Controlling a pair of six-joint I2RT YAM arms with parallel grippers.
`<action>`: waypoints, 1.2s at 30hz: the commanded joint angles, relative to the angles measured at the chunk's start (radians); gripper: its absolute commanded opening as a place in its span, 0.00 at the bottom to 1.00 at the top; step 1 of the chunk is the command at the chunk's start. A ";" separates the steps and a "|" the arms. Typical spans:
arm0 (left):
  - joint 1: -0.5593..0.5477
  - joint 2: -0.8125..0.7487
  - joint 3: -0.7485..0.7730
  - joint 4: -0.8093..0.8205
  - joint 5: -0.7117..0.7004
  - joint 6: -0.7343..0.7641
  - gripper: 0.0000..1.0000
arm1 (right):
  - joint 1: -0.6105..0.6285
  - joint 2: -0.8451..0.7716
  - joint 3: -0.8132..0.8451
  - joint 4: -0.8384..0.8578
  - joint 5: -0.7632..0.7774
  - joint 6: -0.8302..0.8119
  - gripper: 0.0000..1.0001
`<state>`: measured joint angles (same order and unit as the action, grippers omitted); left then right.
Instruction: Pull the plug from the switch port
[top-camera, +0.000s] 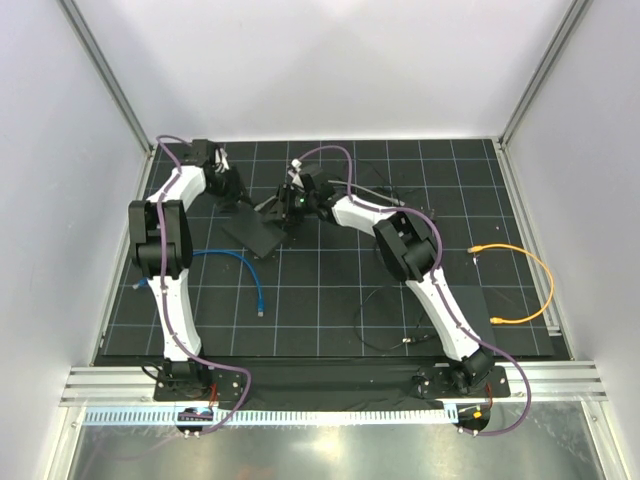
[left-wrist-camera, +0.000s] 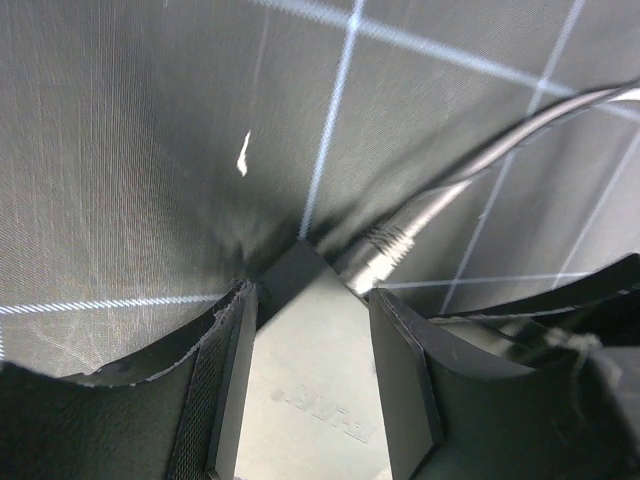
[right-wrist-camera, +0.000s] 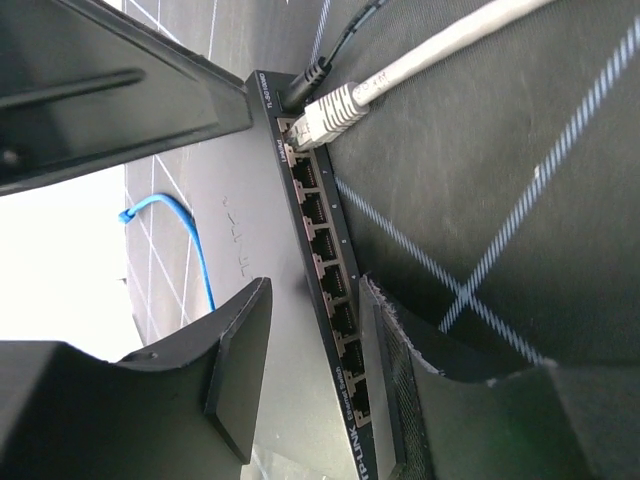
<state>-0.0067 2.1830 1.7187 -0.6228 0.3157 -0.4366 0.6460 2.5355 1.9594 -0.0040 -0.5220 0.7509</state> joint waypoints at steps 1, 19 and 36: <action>0.002 -0.025 -0.051 -0.012 0.049 0.003 0.52 | 0.009 -0.096 -0.065 0.055 -0.007 0.037 0.47; -0.016 -0.259 -0.137 -0.052 -0.185 -0.083 0.54 | 0.004 -0.173 -0.248 0.286 0.068 0.292 0.45; -0.068 -0.373 -0.389 0.046 -0.130 -0.179 0.33 | -0.006 -0.006 -0.018 0.147 0.105 0.395 0.36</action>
<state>-0.0673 1.8366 1.3334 -0.6292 0.1829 -0.6060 0.6392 2.5092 1.8965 0.1574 -0.4442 1.1156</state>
